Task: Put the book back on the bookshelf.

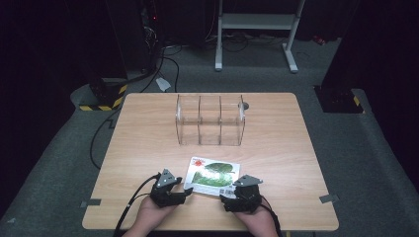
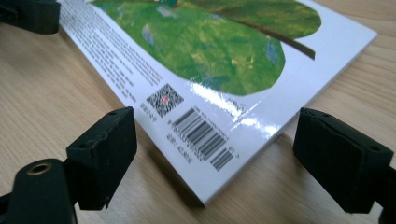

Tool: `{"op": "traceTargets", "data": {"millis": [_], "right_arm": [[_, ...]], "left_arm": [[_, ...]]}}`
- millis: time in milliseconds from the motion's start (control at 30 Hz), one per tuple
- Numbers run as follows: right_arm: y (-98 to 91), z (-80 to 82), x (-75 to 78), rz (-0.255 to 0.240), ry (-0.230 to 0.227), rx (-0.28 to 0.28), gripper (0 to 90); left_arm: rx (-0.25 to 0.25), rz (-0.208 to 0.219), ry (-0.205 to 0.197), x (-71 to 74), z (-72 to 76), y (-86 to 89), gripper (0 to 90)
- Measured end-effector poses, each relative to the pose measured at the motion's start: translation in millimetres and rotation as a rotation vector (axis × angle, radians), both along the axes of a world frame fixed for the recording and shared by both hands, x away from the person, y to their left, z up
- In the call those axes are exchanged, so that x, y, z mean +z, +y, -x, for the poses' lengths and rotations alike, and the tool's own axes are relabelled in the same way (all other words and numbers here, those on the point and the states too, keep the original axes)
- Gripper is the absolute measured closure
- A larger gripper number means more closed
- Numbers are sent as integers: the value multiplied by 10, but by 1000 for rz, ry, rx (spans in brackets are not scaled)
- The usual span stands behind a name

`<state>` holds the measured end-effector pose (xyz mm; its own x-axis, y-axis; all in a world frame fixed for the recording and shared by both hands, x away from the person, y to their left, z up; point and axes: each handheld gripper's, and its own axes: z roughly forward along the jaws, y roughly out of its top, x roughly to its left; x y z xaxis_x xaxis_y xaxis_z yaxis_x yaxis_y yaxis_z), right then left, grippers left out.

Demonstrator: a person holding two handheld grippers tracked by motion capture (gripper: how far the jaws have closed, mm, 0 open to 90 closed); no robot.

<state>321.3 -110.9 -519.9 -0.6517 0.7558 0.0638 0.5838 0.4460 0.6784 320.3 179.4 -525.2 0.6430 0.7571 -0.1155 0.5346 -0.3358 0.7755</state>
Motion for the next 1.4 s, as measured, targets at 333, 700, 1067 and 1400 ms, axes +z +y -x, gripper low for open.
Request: {"op": "traceTargets", "data": {"millis": [333,700,1067,1400], "right_arm": [[208,-56,-2,20,-4,37,136],[225,-103,-2,8,-7,49,153],[184,5,14,-14,-31,39,185],[109,56,1,-33,-7,15,276]], "left_arm": [[35,-2,19,4,131,116,408],[46,-16,12,34,180,146,428],[106,4,-39,45,104,112,482],[117,8,-10,13,18,70,431]]}}
